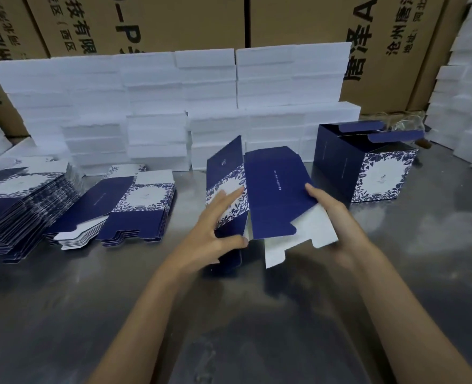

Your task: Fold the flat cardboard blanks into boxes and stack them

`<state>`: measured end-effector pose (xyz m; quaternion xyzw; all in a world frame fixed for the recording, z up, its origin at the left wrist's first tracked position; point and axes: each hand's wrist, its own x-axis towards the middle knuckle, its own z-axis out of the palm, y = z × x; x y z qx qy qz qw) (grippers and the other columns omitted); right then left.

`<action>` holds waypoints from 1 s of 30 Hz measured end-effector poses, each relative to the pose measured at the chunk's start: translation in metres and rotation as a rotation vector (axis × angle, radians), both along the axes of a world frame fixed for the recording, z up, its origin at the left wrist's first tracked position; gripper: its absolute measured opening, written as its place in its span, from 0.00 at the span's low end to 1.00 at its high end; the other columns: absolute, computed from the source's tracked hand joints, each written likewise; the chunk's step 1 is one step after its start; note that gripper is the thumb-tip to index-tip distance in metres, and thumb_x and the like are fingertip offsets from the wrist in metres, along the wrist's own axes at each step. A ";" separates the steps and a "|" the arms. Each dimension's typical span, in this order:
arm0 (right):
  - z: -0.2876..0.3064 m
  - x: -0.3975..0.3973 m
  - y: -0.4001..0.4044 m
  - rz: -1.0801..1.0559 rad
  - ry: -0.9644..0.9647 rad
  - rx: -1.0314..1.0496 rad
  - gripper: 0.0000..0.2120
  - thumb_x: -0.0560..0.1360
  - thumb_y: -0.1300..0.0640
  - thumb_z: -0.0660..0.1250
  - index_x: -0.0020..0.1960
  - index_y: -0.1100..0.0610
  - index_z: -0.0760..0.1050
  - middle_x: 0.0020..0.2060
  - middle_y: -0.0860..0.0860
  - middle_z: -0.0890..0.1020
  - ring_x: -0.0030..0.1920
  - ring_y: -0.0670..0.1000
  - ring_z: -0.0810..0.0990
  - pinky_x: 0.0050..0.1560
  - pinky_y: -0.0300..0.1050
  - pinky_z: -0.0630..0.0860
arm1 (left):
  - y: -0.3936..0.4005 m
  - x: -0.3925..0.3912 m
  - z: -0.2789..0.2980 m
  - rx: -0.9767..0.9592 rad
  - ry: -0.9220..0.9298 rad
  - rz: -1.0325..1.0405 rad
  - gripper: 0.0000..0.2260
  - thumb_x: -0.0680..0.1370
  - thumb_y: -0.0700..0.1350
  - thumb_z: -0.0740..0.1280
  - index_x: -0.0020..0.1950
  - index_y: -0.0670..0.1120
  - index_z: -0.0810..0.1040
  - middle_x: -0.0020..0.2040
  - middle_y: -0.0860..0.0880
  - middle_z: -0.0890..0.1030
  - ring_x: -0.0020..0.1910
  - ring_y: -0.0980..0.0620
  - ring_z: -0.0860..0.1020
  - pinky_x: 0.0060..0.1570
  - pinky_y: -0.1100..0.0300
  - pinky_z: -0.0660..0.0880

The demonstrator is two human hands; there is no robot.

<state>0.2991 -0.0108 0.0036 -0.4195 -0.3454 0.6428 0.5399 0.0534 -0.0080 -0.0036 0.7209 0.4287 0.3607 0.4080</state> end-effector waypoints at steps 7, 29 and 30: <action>-0.001 -0.014 -0.001 0.070 -0.174 0.192 0.23 0.79 0.46 0.57 0.68 0.52 0.79 0.61 0.48 0.83 0.62 0.55 0.78 0.65 0.58 0.71 | -0.009 0.010 0.005 0.059 -0.284 0.145 0.24 0.78 0.40 0.70 0.68 0.63 0.74 0.68 0.62 0.76 0.67 0.61 0.74 0.64 0.61 0.72; -0.036 -0.033 0.009 0.026 -1.142 0.346 0.15 0.72 0.43 0.77 0.48 0.50 0.74 0.39 0.45 0.80 0.40 0.46 0.78 0.40 0.41 0.73 | -0.008 0.005 0.012 0.324 -0.180 0.351 0.17 0.75 0.28 0.69 0.57 0.47 0.81 0.73 0.54 0.70 0.66 0.73 0.67 0.58 0.67 0.72; -0.037 -0.032 0.009 0.054 -1.186 0.346 0.15 0.72 0.43 0.76 0.44 0.51 0.74 0.36 0.45 0.79 0.38 0.47 0.76 0.38 0.42 0.71 | -0.008 0.004 0.012 0.329 -0.178 0.345 0.17 0.75 0.28 0.68 0.57 0.46 0.81 0.73 0.52 0.70 0.65 0.74 0.67 0.55 0.71 0.71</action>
